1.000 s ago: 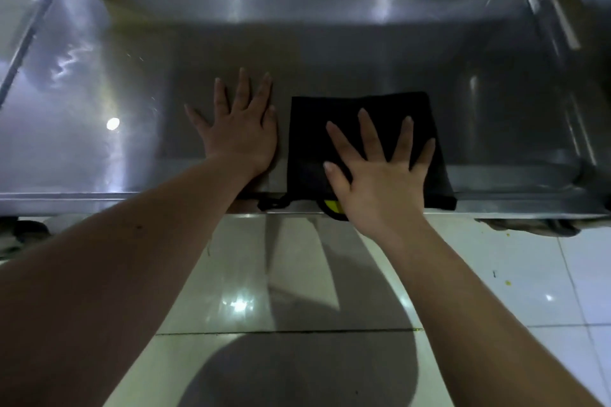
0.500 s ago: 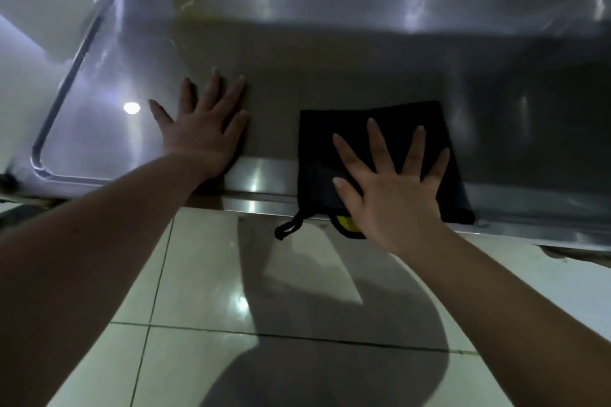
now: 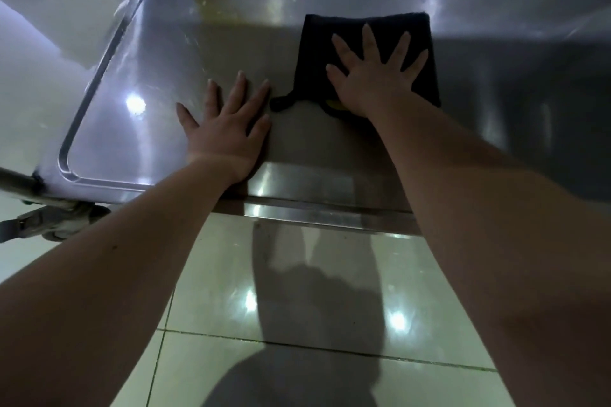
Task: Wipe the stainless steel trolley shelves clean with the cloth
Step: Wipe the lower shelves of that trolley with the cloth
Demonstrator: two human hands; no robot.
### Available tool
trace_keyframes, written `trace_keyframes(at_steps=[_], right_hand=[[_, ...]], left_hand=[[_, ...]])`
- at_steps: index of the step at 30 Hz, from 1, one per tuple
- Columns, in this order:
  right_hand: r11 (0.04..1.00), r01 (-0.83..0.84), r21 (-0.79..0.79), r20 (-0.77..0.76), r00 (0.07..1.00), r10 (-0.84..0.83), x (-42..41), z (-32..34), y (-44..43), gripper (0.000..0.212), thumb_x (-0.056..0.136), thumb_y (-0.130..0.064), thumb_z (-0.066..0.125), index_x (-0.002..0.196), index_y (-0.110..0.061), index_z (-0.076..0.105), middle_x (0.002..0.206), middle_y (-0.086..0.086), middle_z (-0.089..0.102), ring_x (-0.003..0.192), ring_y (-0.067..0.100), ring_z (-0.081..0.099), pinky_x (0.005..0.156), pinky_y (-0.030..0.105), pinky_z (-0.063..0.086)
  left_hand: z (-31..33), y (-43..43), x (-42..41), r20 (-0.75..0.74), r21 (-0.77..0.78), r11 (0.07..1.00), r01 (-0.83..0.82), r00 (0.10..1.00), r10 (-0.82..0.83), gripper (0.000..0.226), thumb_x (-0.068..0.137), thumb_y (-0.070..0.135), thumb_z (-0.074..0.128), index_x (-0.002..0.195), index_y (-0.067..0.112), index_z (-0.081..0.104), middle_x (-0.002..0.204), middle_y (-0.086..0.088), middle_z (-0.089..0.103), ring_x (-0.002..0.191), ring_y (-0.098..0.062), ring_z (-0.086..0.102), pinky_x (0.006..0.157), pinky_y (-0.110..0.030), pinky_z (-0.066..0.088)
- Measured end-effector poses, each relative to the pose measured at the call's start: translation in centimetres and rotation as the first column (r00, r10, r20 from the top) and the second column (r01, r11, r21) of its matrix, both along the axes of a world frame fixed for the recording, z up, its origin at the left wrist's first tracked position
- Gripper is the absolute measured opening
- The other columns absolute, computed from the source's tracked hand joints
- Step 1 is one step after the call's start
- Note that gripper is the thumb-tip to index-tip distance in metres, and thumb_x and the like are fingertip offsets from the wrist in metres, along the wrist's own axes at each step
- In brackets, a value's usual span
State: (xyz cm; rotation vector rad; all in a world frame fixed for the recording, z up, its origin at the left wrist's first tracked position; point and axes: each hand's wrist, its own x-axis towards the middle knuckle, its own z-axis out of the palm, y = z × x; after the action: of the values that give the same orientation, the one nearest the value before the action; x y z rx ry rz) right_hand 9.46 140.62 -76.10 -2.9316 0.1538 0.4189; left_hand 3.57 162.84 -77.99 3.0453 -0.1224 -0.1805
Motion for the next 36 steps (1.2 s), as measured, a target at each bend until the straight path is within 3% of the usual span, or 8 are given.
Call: trace_keyframes(at_steps=[8,11,15,20,24,30,36], right_hand=[[0.995,-0.094,-0.045,-0.028,0.995,0.093,-17.9,0.4,2.1,0.058,0.095,-0.064,0.005,0.144,-0.053,-0.024,0.160,-0.005,-0.028,0.140,0.050,-0.027,0.108,0.071,-0.014],[0.994,-0.087,-0.063,-0.003,0.996,0.087,-16.6,0.0,1.7,0.056,0.095,-0.065,0.007,0.142,-0.057,-0.022,0.160,-0.006,-0.027,0.141,0.050,-0.026,0.108,0.072,-0.014],[0.998,-0.023,-0.054,0.064,0.998,0.027,-7.3,-0.8,0.9,0.055,0.096,-0.066,0.014,0.147,-0.058,-0.007,0.163,-0.007,-0.015,0.143,0.050,-0.020,0.107,0.073,-0.013],[0.996,0.090,-0.008,0.014,0.996,-0.090,1.6,-0.2,-0.2,0.058,0.097,-0.067,0.014,0.149,-0.053,-0.006,0.164,-0.003,-0.015,0.143,0.049,-0.019,0.106,0.073,-0.013],[0.998,0.055,-0.032,0.065,0.996,-0.053,-1.7,-0.3,0.6,0.057,0.097,-0.065,0.013,0.150,-0.052,-0.005,0.164,-0.003,-0.012,0.143,0.049,-0.018,0.108,0.072,-0.012],[0.998,0.004,-0.055,0.037,0.999,-0.002,-13.9,-0.7,3.7,0.056,0.097,-0.063,0.007,0.148,-0.053,-0.015,0.162,-0.004,-0.020,0.141,0.052,-0.023,0.107,0.072,-0.012],[1.000,-0.018,0.009,0.035,0.999,0.017,-14.9,0.3,2.9,0.059,0.097,-0.064,0.012,0.149,-0.051,-0.014,0.163,-0.009,-0.017,0.142,0.048,-0.024,0.110,0.067,-0.016]], left_hand=[[0.1,-0.1,-0.2,0.013,-0.012,1.000,0.000,1.000,0.000,0.053,0.100,0.053,0.017,0.150,0.053,0.002,0.164,0.017,-0.003,0.151,-0.024,-0.008,0.111,-0.069,-0.008],[0.0,0.0,-0.3,0.010,-0.004,1.000,0.002,1.000,-0.002,0.053,0.100,0.053,0.016,0.151,0.053,0.001,0.164,0.016,-0.003,0.151,-0.025,-0.009,0.112,-0.068,-0.009],[0.2,0.0,-0.1,-0.001,0.005,1.000,-0.004,1.000,0.004,0.053,0.100,0.053,0.017,0.151,0.053,0.001,0.164,0.016,-0.004,0.151,-0.024,-0.009,0.113,-0.067,-0.008],[0.2,-0.1,0.1,-0.012,0.002,1.000,0.000,1.000,0.000,0.053,0.099,0.054,0.016,0.150,0.054,0.001,0.163,0.016,-0.006,0.151,-0.024,-0.011,0.112,-0.067,-0.009],[0.2,0.0,0.1,-0.014,0.000,1.000,-0.004,1.000,0.004,0.052,0.100,0.055,0.015,0.150,0.055,0.001,0.163,0.017,-0.006,0.151,-0.024,-0.011,0.112,-0.068,-0.009],[0.2,0.0,0.1,-0.019,0.006,1.000,0.000,1.000,0.000,0.053,0.100,0.053,0.016,0.150,0.054,-0.001,0.163,0.017,-0.007,0.151,-0.025,-0.011,0.111,-0.070,-0.007],[0.7,0.0,0.1,0.012,-0.029,1.000,0.011,1.000,-0.010,0.053,0.101,0.051,0.014,0.153,0.046,0.007,0.164,0.013,-0.004,0.150,-0.022,-0.014,0.112,-0.068,-0.010]])
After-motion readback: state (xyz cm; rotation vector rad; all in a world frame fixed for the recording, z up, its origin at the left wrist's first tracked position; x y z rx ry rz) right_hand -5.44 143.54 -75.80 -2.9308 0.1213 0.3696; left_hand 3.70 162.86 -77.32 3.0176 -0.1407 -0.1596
